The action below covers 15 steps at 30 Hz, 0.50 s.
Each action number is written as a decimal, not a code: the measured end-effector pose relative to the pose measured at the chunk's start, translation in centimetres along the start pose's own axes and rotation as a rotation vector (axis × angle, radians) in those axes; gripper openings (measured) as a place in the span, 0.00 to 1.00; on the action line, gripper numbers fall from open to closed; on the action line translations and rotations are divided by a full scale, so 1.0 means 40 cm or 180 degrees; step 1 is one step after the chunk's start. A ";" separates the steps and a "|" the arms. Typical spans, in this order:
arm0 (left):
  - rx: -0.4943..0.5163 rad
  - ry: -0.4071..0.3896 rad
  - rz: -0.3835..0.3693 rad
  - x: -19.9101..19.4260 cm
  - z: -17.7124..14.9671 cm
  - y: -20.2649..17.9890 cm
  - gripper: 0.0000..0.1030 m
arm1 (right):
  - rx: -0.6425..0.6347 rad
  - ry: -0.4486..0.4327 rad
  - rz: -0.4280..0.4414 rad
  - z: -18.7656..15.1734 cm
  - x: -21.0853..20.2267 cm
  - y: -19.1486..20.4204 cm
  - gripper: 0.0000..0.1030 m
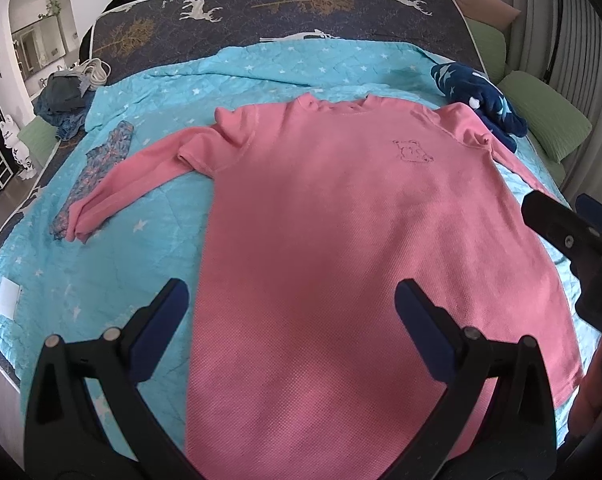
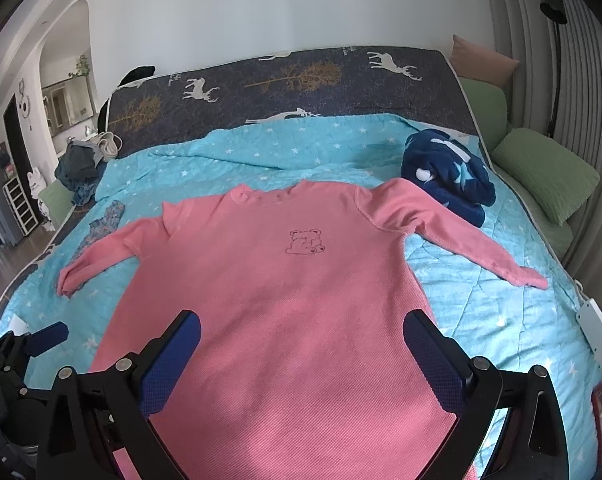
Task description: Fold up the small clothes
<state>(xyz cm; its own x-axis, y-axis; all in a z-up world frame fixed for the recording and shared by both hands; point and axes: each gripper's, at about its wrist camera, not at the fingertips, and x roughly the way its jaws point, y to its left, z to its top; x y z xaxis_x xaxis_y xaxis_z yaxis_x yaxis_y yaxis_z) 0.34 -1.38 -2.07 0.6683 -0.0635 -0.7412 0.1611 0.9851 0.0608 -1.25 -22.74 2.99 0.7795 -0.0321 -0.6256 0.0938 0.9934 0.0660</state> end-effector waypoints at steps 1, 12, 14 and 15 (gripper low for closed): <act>0.0001 0.0001 0.0002 0.001 0.000 0.000 0.99 | -0.0004 0.0001 -0.0005 -0.001 0.002 0.001 1.00; -0.0025 0.0032 -0.0017 0.009 -0.001 0.000 0.99 | 0.0002 -0.0009 0.0010 -0.007 0.007 0.002 1.00; -0.0021 0.0034 -0.0015 0.011 -0.003 -0.002 0.99 | 0.0031 -0.0008 0.0053 -0.008 0.008 -0.002 1.00; -0.0022 0.0034 -0.0014 0.010 -0.002 -0.001 0.99 | 0.0045 0.0003 0.0067 -0.008 0.009 -0.004 1.00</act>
<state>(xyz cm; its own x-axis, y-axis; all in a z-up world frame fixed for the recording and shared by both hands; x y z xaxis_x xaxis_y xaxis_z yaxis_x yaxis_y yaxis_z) 0.54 -1.42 -2.43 0.6597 -0.0661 -0.7486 0.1590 0.9859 0.0530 -1.19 -22.86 2.51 0.7808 -0.0111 -0.6247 0.0862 0.9922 0.0902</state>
